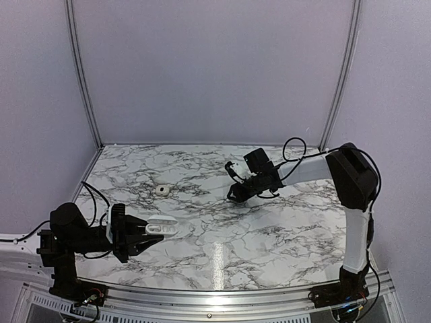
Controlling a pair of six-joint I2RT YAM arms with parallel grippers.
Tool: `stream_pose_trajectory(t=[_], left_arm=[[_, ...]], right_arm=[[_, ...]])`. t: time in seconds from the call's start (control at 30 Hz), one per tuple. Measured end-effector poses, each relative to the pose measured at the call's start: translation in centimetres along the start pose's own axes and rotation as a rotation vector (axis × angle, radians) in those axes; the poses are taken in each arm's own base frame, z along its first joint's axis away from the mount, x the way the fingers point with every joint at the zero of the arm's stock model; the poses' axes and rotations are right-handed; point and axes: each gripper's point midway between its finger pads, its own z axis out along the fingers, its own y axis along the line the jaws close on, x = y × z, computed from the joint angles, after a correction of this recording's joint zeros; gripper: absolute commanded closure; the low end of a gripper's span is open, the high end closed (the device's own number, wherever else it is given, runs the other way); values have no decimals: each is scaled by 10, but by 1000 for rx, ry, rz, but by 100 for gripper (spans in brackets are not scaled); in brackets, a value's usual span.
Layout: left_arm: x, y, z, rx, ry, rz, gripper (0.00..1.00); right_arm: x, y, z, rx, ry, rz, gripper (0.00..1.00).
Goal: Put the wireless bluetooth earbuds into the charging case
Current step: Pick up the right earbud from the center of the board, then insert the right earbud into the right side groove of the charging case.
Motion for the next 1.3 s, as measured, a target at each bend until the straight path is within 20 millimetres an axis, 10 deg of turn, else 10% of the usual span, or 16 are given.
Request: stream_pose_trajectory(t=[0.5,1.07,1.3], left_arm=[[-1,0,0,0,-3,10,100],[-1,0,-1,-1,-5,15,100],[-1,-1,-1,6,-5,14,100]], right_arm=[[-2,10,6,-18,-10,-18,70],[-3,28,8,-59,-6,-45,99],[-8,56,-46,-83,-47,-106,100]])
